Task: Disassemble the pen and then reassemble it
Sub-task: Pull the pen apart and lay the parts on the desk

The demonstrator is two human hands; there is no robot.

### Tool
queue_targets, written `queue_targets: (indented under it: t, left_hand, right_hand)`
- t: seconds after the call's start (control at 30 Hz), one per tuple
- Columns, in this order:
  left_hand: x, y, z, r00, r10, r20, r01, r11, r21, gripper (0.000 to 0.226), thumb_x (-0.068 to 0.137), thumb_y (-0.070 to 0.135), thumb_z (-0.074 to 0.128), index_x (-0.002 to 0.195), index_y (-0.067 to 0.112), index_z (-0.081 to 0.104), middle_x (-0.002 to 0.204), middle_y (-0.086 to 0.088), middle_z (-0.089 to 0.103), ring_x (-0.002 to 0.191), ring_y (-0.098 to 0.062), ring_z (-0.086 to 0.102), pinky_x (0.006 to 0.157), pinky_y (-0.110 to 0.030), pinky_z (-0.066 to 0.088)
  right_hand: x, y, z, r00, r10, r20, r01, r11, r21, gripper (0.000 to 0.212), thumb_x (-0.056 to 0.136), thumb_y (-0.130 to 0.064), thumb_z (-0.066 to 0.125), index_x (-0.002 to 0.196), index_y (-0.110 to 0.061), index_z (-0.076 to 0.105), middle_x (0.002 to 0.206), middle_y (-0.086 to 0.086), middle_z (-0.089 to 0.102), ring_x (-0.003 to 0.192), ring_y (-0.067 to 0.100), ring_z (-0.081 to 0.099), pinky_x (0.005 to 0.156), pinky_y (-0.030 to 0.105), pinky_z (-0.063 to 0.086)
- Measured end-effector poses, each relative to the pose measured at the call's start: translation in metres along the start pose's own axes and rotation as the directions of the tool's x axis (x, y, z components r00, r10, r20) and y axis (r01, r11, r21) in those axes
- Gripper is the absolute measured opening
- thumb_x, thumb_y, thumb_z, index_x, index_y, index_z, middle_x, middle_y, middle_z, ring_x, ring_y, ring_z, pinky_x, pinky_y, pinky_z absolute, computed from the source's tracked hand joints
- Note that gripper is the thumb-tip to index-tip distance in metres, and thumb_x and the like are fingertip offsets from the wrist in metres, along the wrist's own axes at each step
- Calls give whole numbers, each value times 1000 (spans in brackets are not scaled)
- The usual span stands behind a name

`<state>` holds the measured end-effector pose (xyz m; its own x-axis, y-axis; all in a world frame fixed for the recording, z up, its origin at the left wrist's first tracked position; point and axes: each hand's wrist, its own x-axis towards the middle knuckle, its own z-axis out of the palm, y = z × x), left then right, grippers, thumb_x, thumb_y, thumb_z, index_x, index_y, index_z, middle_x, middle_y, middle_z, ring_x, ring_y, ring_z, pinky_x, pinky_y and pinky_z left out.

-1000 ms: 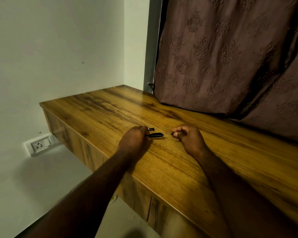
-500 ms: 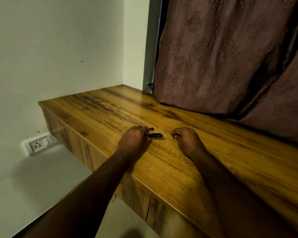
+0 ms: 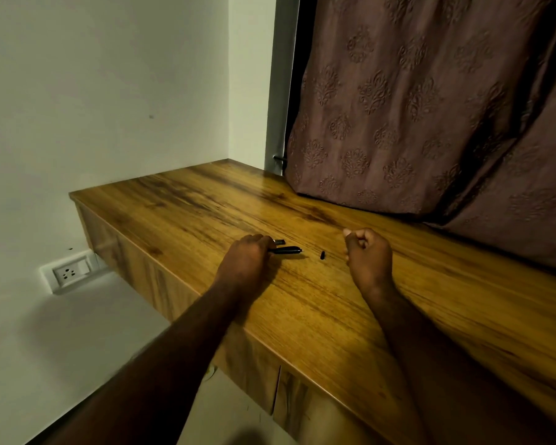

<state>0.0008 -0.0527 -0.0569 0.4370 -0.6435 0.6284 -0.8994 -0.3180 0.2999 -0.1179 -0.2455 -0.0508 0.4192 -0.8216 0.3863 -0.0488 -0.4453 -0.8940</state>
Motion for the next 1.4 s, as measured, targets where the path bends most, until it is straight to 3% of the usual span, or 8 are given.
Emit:
queue_targets:
  t: [0.13, 0.3, 0.63, 0.87, 0.93, 1.07, 1.23, 1.4]
  left_hand:
    - [0, 1, -2, 1000, 11, -5, -12, 1000, -22, 35, 87, 40, 43, 96, 12, 61, 91, -9, 66, 80, -25, 59, 70, -32, 44]
    - [-1, 5, -5, 1000, 16, -20, -16, 1000, -23, 19, 85, 22, 61, 102, 14, 60, 95, -7, 65, 85, -24, 56, 74, -35, 44]
    - [-1, 3, -1, 999, 28, -40, -30, 998, -57, 20, 86, 19, 61, 106, 16, 58, 96, -5, 65, 86, -24, 58, 74, -37, 47]
    - [-4, 4, -8, 988, -155, 16, 155, 964, -216, 33, 82, 21, 60, 114, 18, 51, 91, 1, 64, 79, -13, 60, 70, -27, 51]
    - [0, -1, -15, 914, -397, 81, 385, 791, -475, 27, 88, 9, 55, 114, 18, 52, 91, 0, 61, 77, -11, 62, 70, -26, 53]
    - [2, -14, -30, 690, -629, 359, 477, 23, -878, 13, 97, 12, 40, 94, 13, 53, 67, -12, 55, 43, -11, 52, 43, -20, 41]
    - [-1, -12, -35, 724, -609, 324, 493, 128, -861, 18, 98, 13, 40, 95, 6, 56, 61, -7, 60, 48, -13, 52, 47, -23, 42]
    - [-10, -1, -21, 888, -397, 234, 460, 732, -503, 15, 81, 28, 70, 94, 21, 66, 88, -4, 67, 77, -18, 67, 68, -35, 56]
  right_hand:
    - [-14, -15, 1, 991, 45, 127, -60, 991, 117, 27, 91, -29, 60, 74, -8, 62, 60, 3, 57, 44, 12, 46, 42, 22, 37]
    - [-33, -28, 17, 925, 1, 380, -58, 989, 137, 9, 90, -12, 62, 81, -15, 63, 71, 7, 62, 43, 13, 47, 35, 16, 32]
    - [-35, -29, 18, 904, 14, 427, -87, 984, 153, 8, 92, -6, 56, 88, -11, 62, 76, 7, 65, 42, 12, 46, 34, 16, 33]
    - [-32, -26, 14, 893, 88, 441, -182, 968, 175, 11, 96, -14, 52, 87, -12, 59, 73, 5, 63, 41, 11, 45, 35, 19, 29]
    - [-30, -26, 12, 890, 130, 437, -247, 944, 221, 13, 95, -12, 52, 84, -11, 58, 71, 7, 61, 40, 12, 45, 34, 19, 27]
    - [-28, -25, 7, 875, 183, 449, -333, 900, 283, 15, 96, -15, 52, 82, -9, 54, 66, 7, 58, 39, 12, 45, 35, 20, 27]
    - [-29, -26, 7, 874, 171, 455, -321, 905, 278, 17, 97, -15, 51, 82, -8, 54, 66, 7, 58, 41, 13, 46, 35, 21, 28]
    - [-32, -26, 7, 877, 117, 466, -261, 930, 258, 10, 96, -10, 52, 88, -4, 57, 69, 8, 59, 43, 12, 46, 35, 20, 30]
